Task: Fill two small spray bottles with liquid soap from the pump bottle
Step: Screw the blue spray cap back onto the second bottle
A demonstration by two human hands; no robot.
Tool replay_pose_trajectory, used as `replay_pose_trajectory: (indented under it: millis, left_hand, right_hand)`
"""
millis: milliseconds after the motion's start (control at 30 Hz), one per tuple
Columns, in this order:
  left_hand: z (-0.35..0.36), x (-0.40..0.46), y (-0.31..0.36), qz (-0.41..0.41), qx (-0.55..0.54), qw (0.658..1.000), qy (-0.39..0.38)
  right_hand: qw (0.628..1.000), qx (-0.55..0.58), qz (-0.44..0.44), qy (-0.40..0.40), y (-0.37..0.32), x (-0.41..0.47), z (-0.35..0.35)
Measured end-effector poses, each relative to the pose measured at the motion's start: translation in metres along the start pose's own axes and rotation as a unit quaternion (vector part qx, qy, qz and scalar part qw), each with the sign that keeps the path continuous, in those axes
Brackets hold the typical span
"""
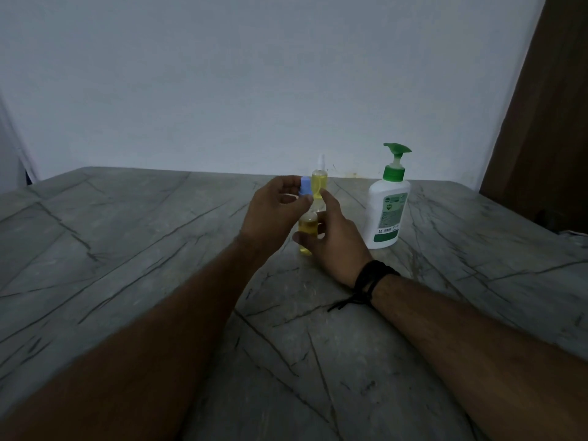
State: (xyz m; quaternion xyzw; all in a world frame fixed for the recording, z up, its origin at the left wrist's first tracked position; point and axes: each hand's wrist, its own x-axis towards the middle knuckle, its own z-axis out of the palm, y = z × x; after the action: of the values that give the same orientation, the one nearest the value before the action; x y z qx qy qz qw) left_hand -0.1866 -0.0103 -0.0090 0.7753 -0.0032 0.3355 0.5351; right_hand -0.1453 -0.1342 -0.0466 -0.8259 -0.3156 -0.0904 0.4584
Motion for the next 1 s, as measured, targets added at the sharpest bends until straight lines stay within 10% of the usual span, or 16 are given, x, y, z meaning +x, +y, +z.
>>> replay_pose_trajectory:
  millis: [1000]
  left_hand:
    - [0.011,0.004,-0.014,0.023,0.143,0.989,-0.009]
  right_hand:
    - [1.000,0.005,0.002,-0.001,-0.001,0.001,0.000]
